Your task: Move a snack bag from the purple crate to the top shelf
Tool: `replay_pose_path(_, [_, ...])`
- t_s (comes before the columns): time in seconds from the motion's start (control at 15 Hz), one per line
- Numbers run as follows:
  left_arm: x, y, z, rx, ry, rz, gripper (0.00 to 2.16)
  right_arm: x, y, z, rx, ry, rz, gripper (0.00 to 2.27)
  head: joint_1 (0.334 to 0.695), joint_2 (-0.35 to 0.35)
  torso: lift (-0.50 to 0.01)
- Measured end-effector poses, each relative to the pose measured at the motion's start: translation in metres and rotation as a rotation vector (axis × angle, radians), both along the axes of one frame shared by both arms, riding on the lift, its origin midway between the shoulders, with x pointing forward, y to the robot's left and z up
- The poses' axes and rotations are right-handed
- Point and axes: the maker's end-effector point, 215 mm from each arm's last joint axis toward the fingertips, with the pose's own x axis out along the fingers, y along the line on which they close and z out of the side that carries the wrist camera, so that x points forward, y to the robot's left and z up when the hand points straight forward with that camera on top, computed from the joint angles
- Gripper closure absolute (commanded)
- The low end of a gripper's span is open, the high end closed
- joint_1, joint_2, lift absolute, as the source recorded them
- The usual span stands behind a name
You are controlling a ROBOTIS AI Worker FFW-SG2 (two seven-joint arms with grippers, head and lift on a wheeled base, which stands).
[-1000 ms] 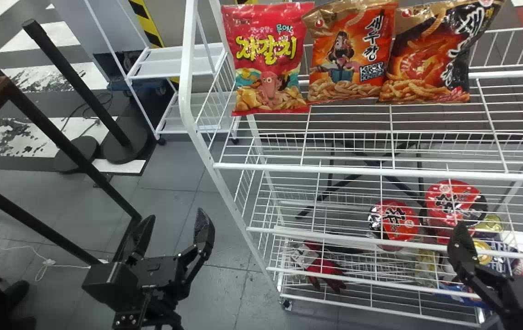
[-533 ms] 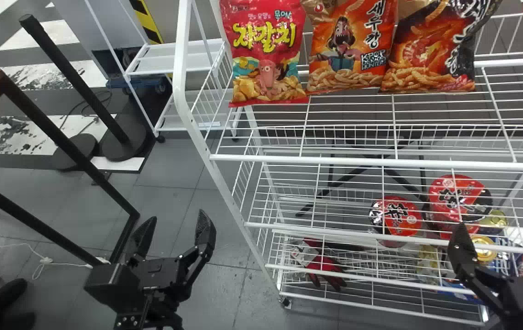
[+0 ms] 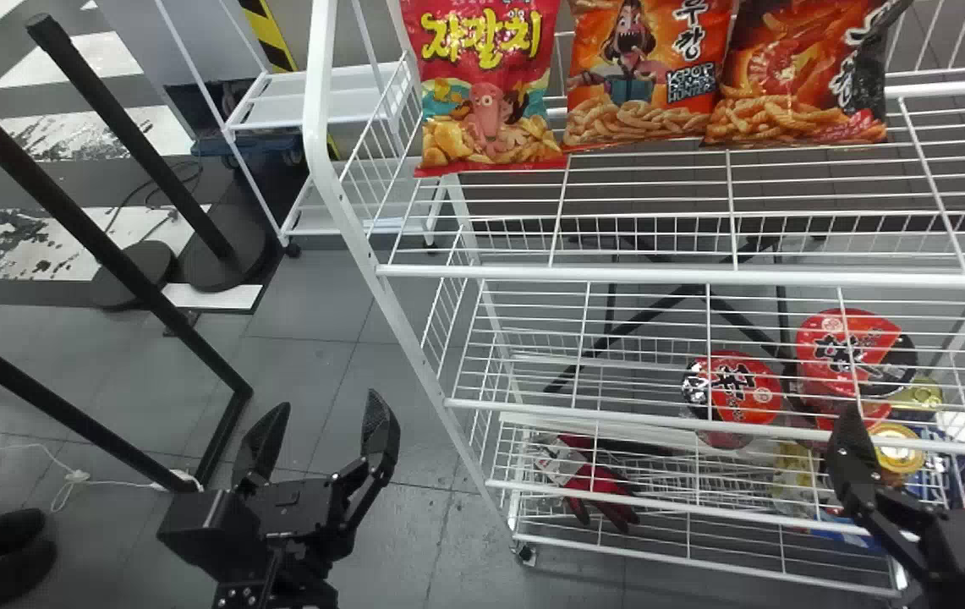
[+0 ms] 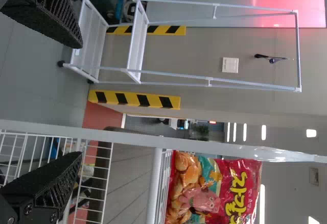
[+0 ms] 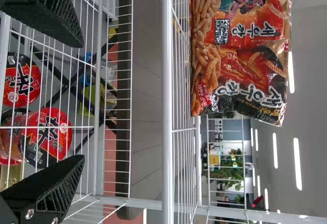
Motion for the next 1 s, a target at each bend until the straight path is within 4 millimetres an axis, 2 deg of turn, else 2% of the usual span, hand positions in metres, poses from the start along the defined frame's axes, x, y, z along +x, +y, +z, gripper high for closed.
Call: replay_pose_path(1.0, [-0.0032,-0.0043,0.0026,-0.004,-0.01,0.008,0.05,0.0006,0.0089,0.0093,-0.015,-0.047,0.021,0.02,0.695,0.286,-0.219])
